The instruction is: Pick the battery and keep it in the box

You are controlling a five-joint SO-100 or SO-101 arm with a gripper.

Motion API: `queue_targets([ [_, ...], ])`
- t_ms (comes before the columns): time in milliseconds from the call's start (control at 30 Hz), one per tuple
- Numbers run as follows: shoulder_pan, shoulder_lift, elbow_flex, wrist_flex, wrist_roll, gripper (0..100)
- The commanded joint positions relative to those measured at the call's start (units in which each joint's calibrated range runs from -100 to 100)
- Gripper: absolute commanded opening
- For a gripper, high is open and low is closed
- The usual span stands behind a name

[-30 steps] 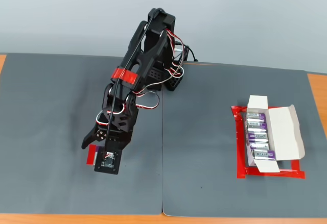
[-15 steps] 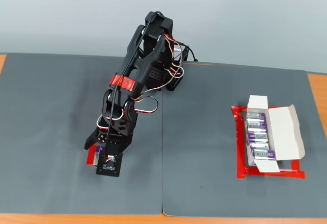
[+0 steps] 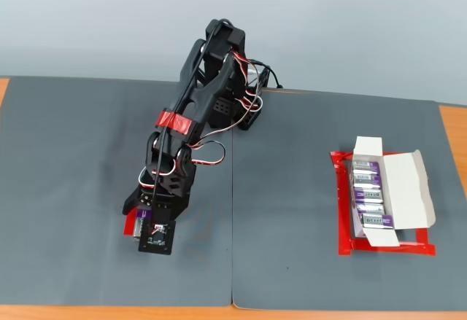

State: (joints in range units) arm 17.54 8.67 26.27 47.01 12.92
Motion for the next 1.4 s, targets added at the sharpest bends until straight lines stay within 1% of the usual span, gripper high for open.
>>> queue_targets([
  [0, 0.2, -0.2, -2.5, -1.0, -0.1, 36],
  [167, 0.9, -0.2, -2.1, -4.6, 0.0, 36],
  [900, 2.9, -0.1, -1.6, -4.7, 0.0, 35],
  [967, 3.0, -0.1, -1.6, -4.7, 0.0, 31],
  [1133, 3.0, -0.1, -1.6, -4.7, 0.0, 17],
  [1233, 2.9, -0.1, -1.6, -4.7, 0.0, 13],
  [1367, 2.8, -0.1, -1.6, -4.7, -0.1, 9],
])
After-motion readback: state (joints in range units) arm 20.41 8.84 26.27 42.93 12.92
